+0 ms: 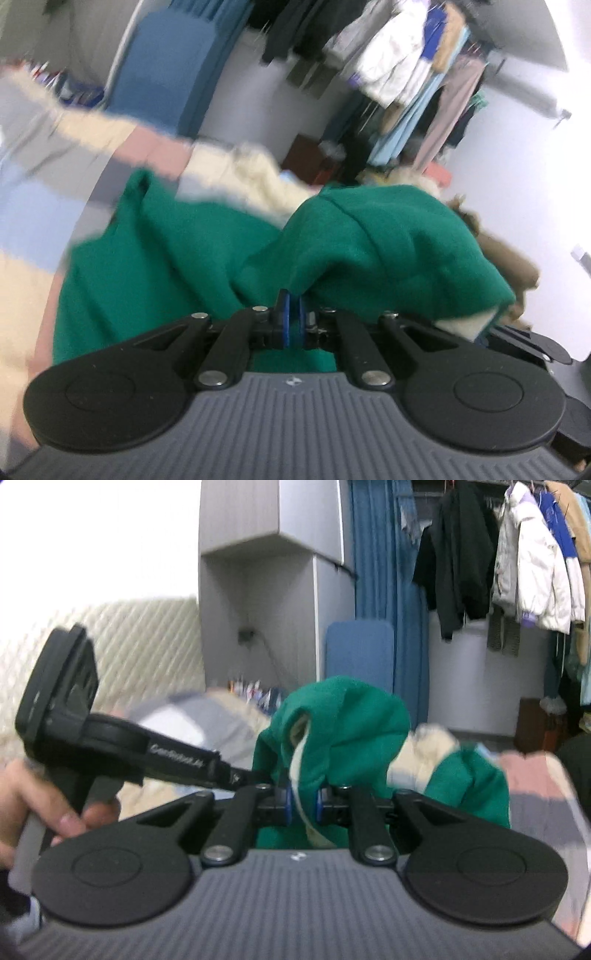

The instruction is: Fold large clothes

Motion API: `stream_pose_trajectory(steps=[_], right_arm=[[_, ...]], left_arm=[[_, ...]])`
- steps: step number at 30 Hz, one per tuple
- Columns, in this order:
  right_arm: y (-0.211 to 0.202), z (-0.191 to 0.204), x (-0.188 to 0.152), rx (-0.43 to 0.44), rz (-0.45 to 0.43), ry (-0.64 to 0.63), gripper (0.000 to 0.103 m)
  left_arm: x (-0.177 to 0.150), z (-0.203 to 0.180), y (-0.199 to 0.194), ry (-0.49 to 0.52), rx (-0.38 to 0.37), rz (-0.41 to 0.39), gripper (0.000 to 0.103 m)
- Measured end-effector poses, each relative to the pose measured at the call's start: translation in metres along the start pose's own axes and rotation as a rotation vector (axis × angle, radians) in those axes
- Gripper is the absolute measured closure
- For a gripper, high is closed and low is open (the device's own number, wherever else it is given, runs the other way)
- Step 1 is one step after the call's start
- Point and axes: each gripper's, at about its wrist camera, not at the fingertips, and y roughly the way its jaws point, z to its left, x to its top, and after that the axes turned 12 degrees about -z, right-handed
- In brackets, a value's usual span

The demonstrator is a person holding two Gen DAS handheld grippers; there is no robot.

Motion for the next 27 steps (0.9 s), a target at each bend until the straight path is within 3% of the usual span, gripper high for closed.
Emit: stream_pose_trajectory(steps=[4,8,10,13,14,15,19,23,27], right_arm=[[-0.004,0.006,-0.046,-0.030,0.155,0.054,0.087],[-0.006,0.000,-0.069,-0.057,0.256,0.095,0.086],[-0.014,-0.001,-0.070,-0.062,0.279,0.120,0.077],[-0.022,-0.010,-0.063,-0.029,0.300,0.184,0.048],[-0.027,-0.013,-0.060,-0.022,0.308,0.197,0.048],[-0.025,-0.013,-0.056,-0.019,0.318,0.201,0.048],[-0.052,-0.011,-0.043,0.023,0.303,0.189,0.048],[-0.065,-0.013,-0.024,0.027,0.244,0.215,0.048],[-0.047,-0.019,-0.016,-0.036,0.183,0.202,0.048]], left_arm=[[-0.041,0.016,-0.008,-0.004,0.046,0.032,0.098],[-0.057,0.024,-0.017,-0.011,0.052,0.049,0.097],[-0.055,0.029,-0.022,-0.037,0.048,0.040,0.094],[-0.043,0.035,-0.028,-0.086,0.021,0.023,0.067],[-0.034,0.036,-0.030,-0.099,0.015,0.001,0.059],[-0.026,0.035,-0.032,-0.105,0.013,-0.018,0.058],[-0.007,0.034,-0.046,-0.127,-0.035,-0.074,0.055],[-0.004,0.028,-0.040,-0.112,-0.040,-0.067,0.055],[-0.010,0.017,-0.025,-0.066,-0.033,-0.040,0.055]])
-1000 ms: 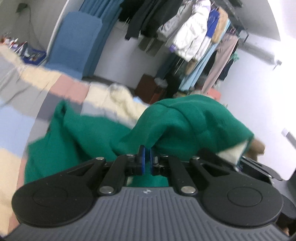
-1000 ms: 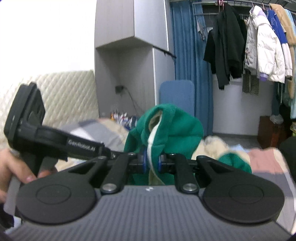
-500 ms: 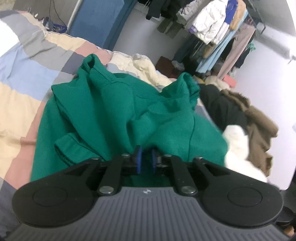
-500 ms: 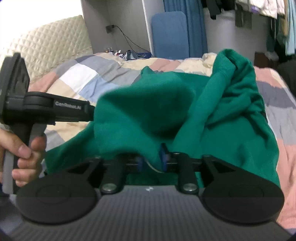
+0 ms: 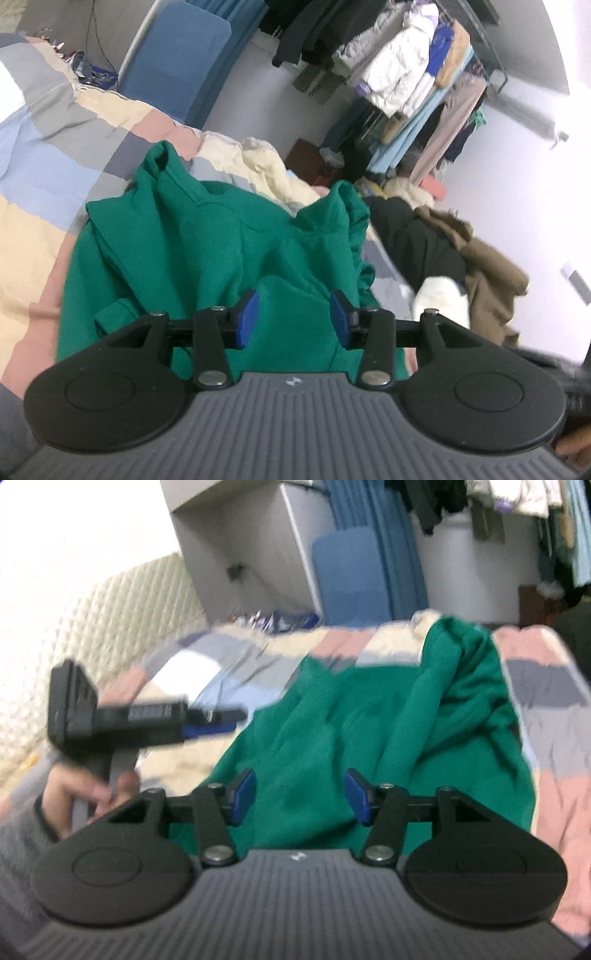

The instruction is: Fold large clothes

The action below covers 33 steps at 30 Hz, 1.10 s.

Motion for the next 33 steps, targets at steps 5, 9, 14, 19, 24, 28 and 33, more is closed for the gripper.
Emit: stream_pose_trajectory(steps=[5,9,14,19,24,28,33], right_arm=[[0.050,-0.018,-0.010,-0.061,0.041,0.081,0.048],[0.074,-0.028,-0.027,-0.078,0.070,0.113,0.053],[0.086,-0.036,-0.041,-0.087,0.085,0.104,0.058],[0.104,-0.046,-0.059,-0.073,0.152,0.117,0.059],[0.121,-0.047,-0.071,-0.072,0.210,0.078,0.059],[0.132,-0.047,-0.074,-0.070,0.228,0.056,0.060],[0.140,-0.046,-0.076,-0.079,0.235,0.057,0.060]], left_arm=[[-0.011,0.002,0.021,0.034,0.013,0.032,0.055],[-0.020,0.005,0.035,0.071,0.031,0.062,0.055],[-0.033,0.013,0.057,0.104,0.056,0.116,0.055],[-0.044,0.020,0.079,0.134,0.116,0.171,0.056],[-0.052,0.027,0.096,0.147,0.111,0.206,0.056],[-0.056,0.033,0.106,0.142,0.127,0.232,0.056],[-0.056,0.035,0.113,0.107,0.142,0.240,0.056]])
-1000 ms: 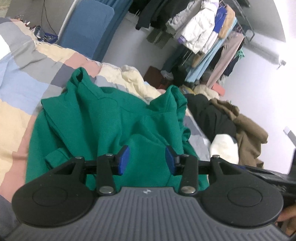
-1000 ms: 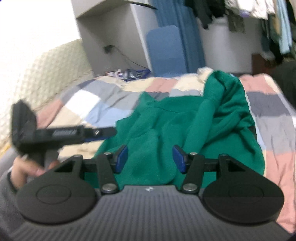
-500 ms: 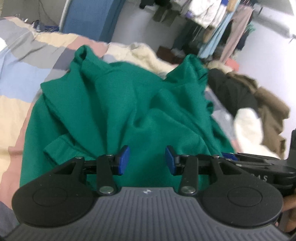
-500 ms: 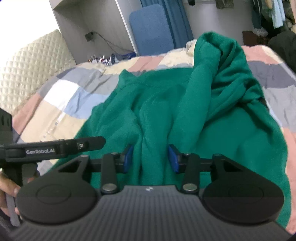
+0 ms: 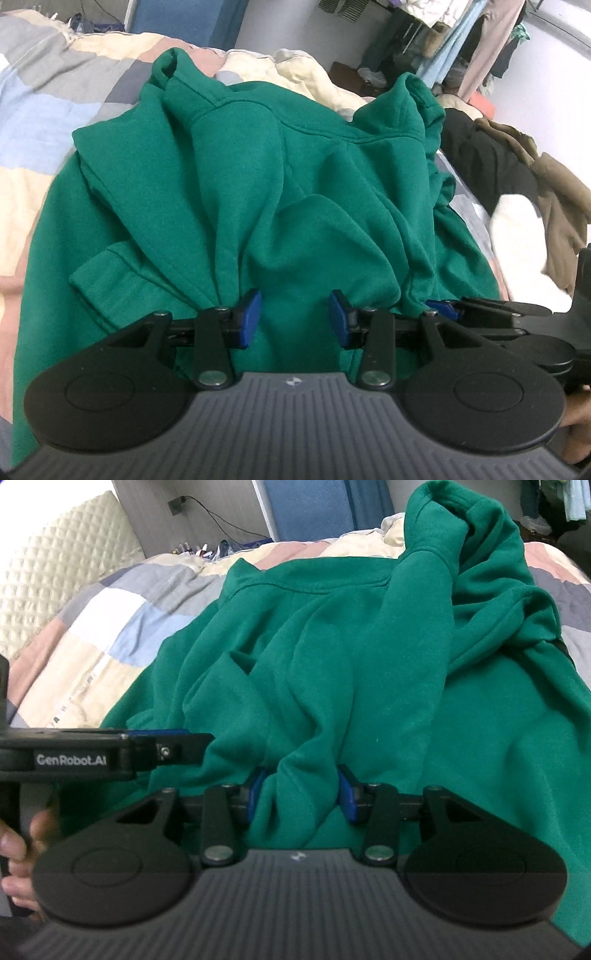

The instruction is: Fold large clothes

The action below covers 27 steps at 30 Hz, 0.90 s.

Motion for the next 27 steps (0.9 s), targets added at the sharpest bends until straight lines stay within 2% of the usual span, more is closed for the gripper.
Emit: stream_pose_trajectory(steps=[4,11,15,17,21,22,23,25,27], right_arm=[[-0.004,-0.002,0.002,0.004,-0.005,0.030,0.060],[-0.031,0.003,0.005,-0.001,-0.044,0.021,0.060],[-0.055,-0.001,0.002,-0.028,-0.086,0.056,0.059],[-0.069,-0.005,0.001,-0.064,-0.108,0.084,0.047],[-0.094,-0.020,0.001,-0.131,-0.141,0.171,0.043],[-0.101,-0.027,0.000,-0.153,-0.143,0.213,0.040],[-0.105,-0.034,-0.003,-0.179,-0.146,0.247,0.032],[-0.115,-0.050,-0.009,-0.267,-0.153,0.319,0.023],[-0.123,-0.069,-0.016,-0.356,-0.152,0.400,0.022]], left_arm=[[0.001,-0.001,-0.007,-0.007,-0.010,-0.016,0.056],[-0.002,-0.007,-0.038,-0.006,0.001,-0.049,0.044],[-0.009,-0.011,-0.060,0.001,0.015,-0.063,0.042],[-0.011,-0.013,-0.070,0.006,0.026,-0.068,0.041],[-0.014,-0.007,-0.093,-0.007,0.087,-0.078,0.041],[-0.014,-0.004,-0.099,-0.011,0.095,-0.087,0.041],[-0.014,0.001,-0.105,-0.019,0.108,-0.096,0.040],[-0.015,0.014,-0.117,-0.047,0.136,-0.103,0.040],[-0.017,0.031,-0.126,-0.089,0.170,-0.099,0.040]])
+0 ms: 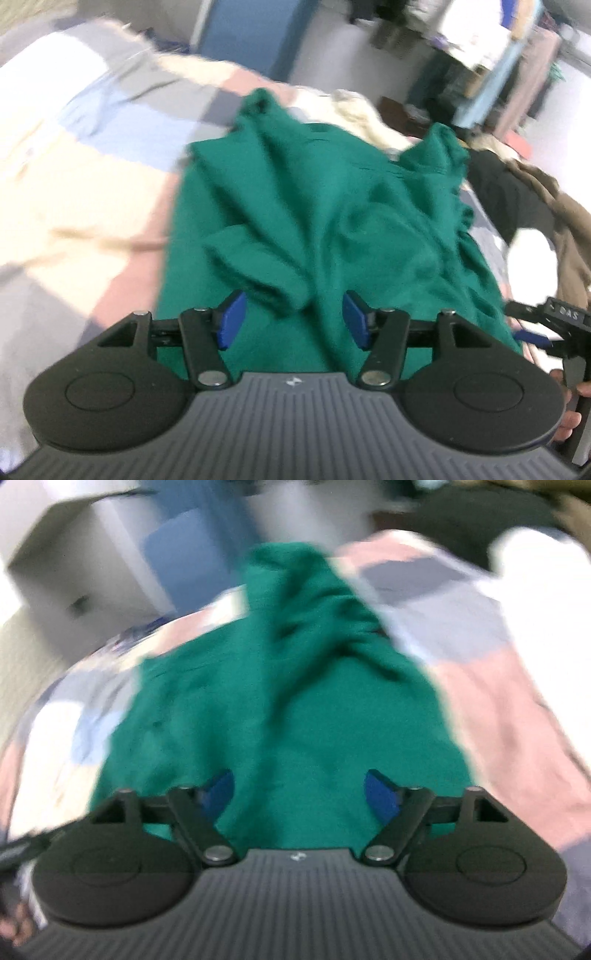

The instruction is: Fold large clothes

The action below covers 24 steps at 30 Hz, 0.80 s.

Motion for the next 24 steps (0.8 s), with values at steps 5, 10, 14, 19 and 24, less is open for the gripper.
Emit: stream_pose_trajectory(steps=[5,10,14,19,24], right_arm=[[0.001,-0.050,0.004,-0.177,-0.008,0.278,0.018],[0.017,-0.070,-0.001,-0.253,0.053,0.369,0.018],[0.034,-0.088,-0.007,-0.258,0.135,0.471,0.016],[0.035,-0.084,-0.011,-0.090,0.200,0.554,0.015],[0.023,-0.076,-0.009,0.159,0.202,0.582,0.015]], left_arm=[[0.007,0.052,-0.009,-0.127,0.109,0.012,0.037],[0.003,0.085,-0.003,-0.215,0.170,0.058,0.036],[-0.003,0.096,0.006,-0.316,0.076,0.107,0.036],[-0.009,0.092,0.010,-0.392,-0.072,0.150,0.036],[-0.008,0.077,-0.005,-0.413,-0.196,0.110,0.035]])
